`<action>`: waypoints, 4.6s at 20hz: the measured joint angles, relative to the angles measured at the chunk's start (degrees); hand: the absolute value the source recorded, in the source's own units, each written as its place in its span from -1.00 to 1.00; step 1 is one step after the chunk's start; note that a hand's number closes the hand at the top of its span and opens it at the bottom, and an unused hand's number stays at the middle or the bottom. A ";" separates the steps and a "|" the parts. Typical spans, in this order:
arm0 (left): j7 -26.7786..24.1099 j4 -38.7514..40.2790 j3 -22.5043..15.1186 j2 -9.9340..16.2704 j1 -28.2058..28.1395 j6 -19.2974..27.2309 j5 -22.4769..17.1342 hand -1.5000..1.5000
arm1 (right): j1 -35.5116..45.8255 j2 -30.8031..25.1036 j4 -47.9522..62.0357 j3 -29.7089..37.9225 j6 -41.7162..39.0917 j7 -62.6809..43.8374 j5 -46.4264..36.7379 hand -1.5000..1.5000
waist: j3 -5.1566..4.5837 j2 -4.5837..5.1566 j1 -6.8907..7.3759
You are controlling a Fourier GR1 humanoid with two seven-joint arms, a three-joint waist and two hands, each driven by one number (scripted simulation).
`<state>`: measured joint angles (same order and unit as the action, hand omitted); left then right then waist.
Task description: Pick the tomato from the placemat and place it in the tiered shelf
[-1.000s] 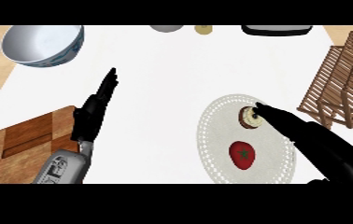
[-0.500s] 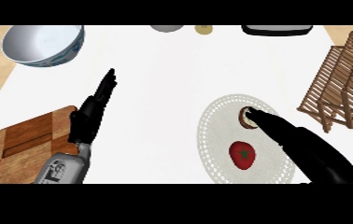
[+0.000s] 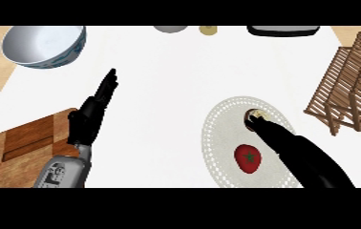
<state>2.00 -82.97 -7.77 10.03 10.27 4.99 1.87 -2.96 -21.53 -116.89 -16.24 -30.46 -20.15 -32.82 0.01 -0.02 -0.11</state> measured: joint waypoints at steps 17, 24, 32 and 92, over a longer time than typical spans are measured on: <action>-0.78 1.20 3.56 -2.66 0.41 -3.12 3.02 0.00 | 2.75 5.73 9.05 -1.02 0.22 3.71 -11.27 -1.00 | 0.00 0.01 0.06; -0.54 -0.26 4.96 -2.55 -0.85 -5.07 3.42 0.00 | 2.04 6.20 12.83 0.48 1.72 8.00 -14.16 -1.00 | -0.01 0.00 0.09; 0.39 -0.55 5.49 -3.83 -0.50 -5.35 4.59 0.00 | 1.73 8.01 17.25 0.28 3.50 11.40 -17.02 -1.00 | -0.01 0.00 0.07; -0.88 -0.61 6.63 -5.50 -1.34 -5.93 6.56 0.00 | -23.02 -47.86 46.62 56.94 4.23 69.41 58.57 1.00 | 0.02 -0.08 -0.21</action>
<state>1.11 -83.58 -1.14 4.53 8.93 -0.94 8.44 -25.98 -69.38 -70.27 40.70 -26.22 49.25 25.76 0.03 -0.10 -0.32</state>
